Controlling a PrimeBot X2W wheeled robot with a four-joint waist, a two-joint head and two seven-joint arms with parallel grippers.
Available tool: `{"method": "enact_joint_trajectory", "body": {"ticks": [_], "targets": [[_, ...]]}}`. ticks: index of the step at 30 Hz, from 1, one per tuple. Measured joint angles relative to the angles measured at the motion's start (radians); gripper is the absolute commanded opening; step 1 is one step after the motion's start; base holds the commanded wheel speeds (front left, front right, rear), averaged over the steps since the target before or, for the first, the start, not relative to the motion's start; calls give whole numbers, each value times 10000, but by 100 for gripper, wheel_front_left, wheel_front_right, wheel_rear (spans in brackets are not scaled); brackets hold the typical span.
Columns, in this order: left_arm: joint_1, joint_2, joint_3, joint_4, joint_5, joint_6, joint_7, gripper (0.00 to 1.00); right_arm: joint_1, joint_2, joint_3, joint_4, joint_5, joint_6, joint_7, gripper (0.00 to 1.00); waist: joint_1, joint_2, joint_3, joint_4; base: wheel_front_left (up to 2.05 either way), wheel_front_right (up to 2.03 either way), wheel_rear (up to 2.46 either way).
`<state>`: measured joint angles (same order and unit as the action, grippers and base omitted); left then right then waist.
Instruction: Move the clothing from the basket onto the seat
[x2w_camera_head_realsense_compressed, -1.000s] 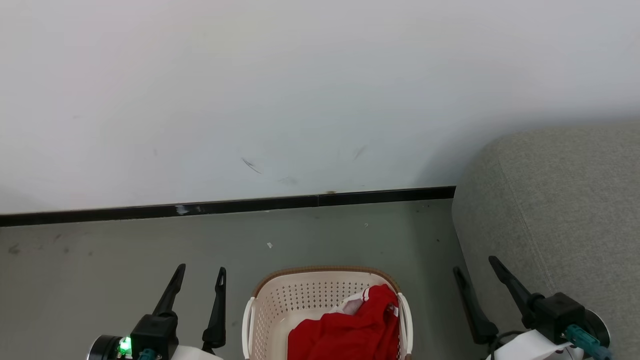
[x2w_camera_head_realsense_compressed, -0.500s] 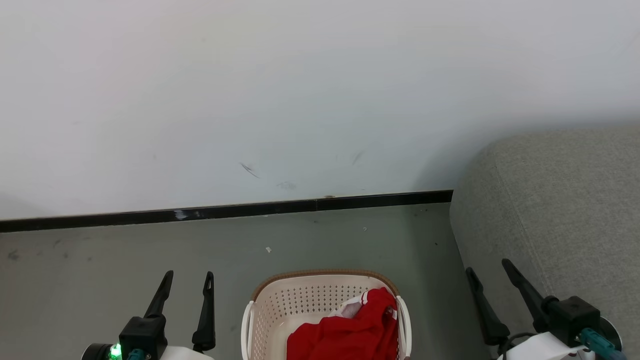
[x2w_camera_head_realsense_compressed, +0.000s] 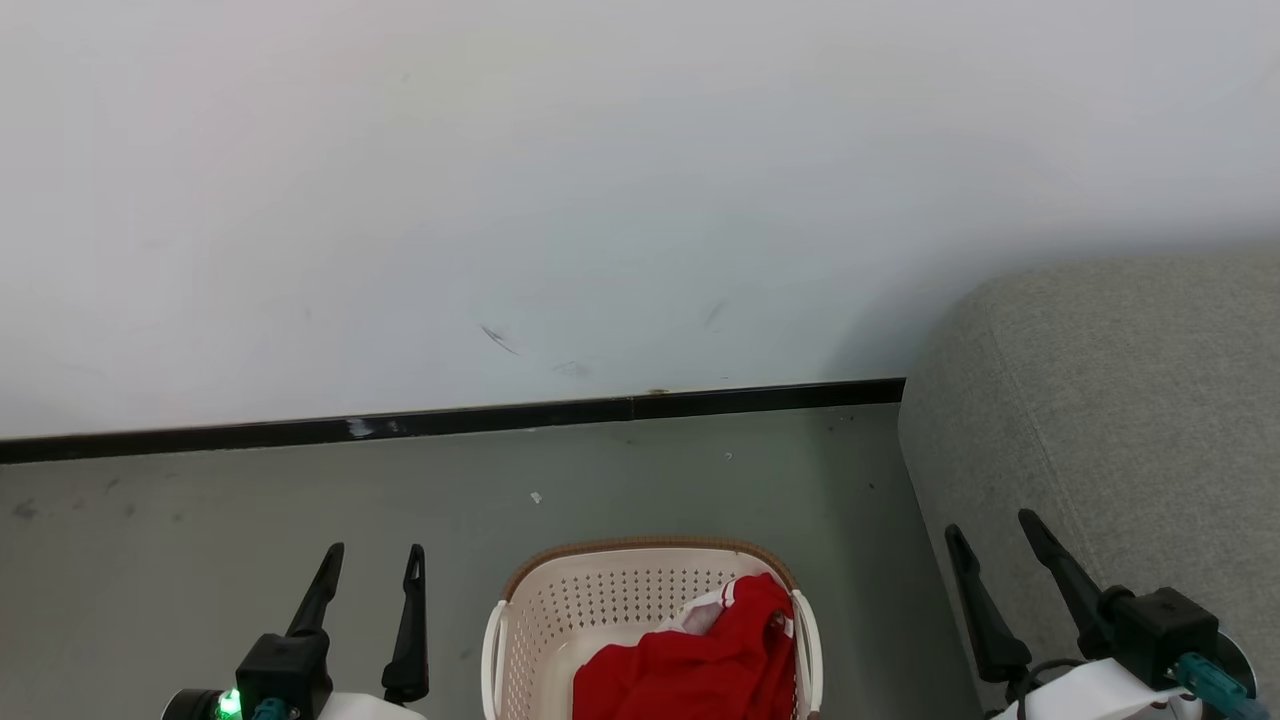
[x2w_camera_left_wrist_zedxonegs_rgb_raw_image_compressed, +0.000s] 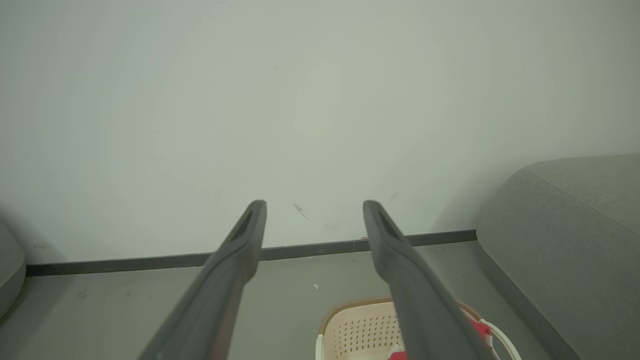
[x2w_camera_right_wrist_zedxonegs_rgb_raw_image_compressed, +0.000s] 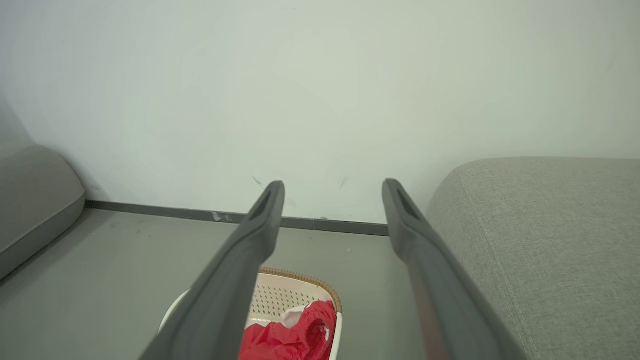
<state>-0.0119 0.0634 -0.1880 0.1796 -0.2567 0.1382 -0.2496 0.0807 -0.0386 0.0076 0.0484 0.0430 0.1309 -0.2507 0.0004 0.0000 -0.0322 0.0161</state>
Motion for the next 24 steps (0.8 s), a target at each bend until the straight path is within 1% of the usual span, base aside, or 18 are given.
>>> {"method": "enact_joint_trajectory", "body": {"ticks": [16, 21, 24], "targets": [[-3, -8, 105, 71, 2, -2, 0, 100, 1, 0, -35, -52, 98, 0, 0, 100, -1, 0, 132, -11, 0, 0, 0], [-3, 4, 77, 222, 21, -19, 0, 100, 9, 4, -207, -90, 96, 0, 0, 100, -1, 0, 214, -29, 0, 0, 0], [-13, 46, 19, 326, 46, -104, 0, 100, 68, 4, -299, -104, 96, 0, 0, 100, -1, 0, 279, -43, 0, 0, 0]]}}
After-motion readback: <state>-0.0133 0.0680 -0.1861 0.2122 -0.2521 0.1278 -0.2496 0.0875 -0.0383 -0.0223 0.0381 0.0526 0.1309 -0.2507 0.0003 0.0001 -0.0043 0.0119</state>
